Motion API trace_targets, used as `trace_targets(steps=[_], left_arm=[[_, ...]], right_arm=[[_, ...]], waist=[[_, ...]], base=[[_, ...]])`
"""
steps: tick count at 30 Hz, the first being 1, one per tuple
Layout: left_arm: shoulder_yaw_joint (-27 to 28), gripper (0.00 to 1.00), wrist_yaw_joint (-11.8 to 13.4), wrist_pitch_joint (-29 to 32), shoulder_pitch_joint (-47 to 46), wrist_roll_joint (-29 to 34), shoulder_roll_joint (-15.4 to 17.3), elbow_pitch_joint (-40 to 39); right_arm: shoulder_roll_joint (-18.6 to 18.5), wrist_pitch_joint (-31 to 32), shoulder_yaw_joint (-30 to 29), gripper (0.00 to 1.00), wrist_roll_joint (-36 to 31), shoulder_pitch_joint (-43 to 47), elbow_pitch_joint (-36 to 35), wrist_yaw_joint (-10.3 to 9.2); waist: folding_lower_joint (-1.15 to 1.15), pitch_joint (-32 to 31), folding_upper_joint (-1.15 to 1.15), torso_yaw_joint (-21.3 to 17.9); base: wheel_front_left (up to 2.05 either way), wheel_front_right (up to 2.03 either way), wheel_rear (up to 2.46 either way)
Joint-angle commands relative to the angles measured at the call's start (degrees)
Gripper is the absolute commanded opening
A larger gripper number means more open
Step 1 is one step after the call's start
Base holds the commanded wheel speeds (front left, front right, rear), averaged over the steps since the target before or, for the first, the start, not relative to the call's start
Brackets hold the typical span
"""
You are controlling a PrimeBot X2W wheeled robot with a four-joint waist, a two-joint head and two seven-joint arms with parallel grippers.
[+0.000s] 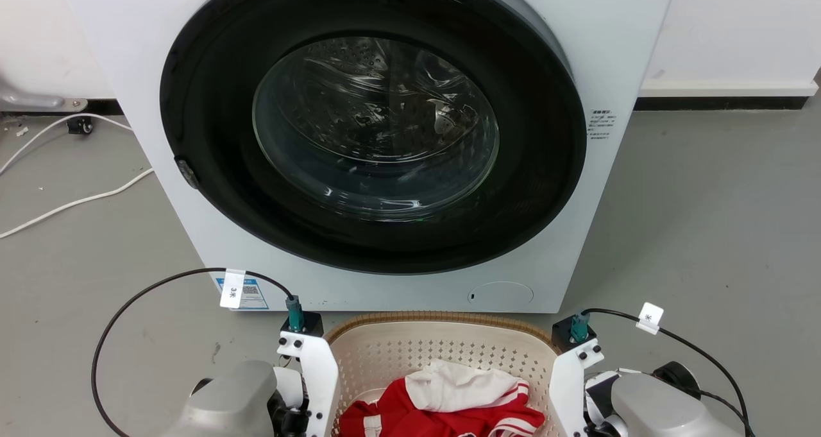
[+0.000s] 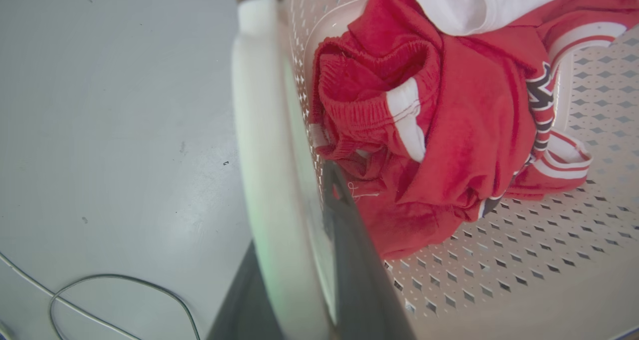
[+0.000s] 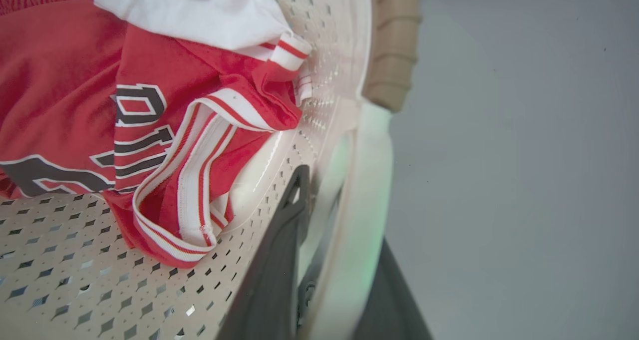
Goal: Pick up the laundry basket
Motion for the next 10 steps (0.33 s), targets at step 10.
trace_targets(steps=[10], left_arm=[[-0.6,0.0,-0.7,-0.3,-0.7,0.0,-0.1,-0.5]], right_arm=[[0.1,-0.1,1.0,0.0,-0.2,-0.4,-0.6,0.81]], waist=[[0.0,0.0,0.0,0.0]], base=[[0.0,0.0,0.0]])
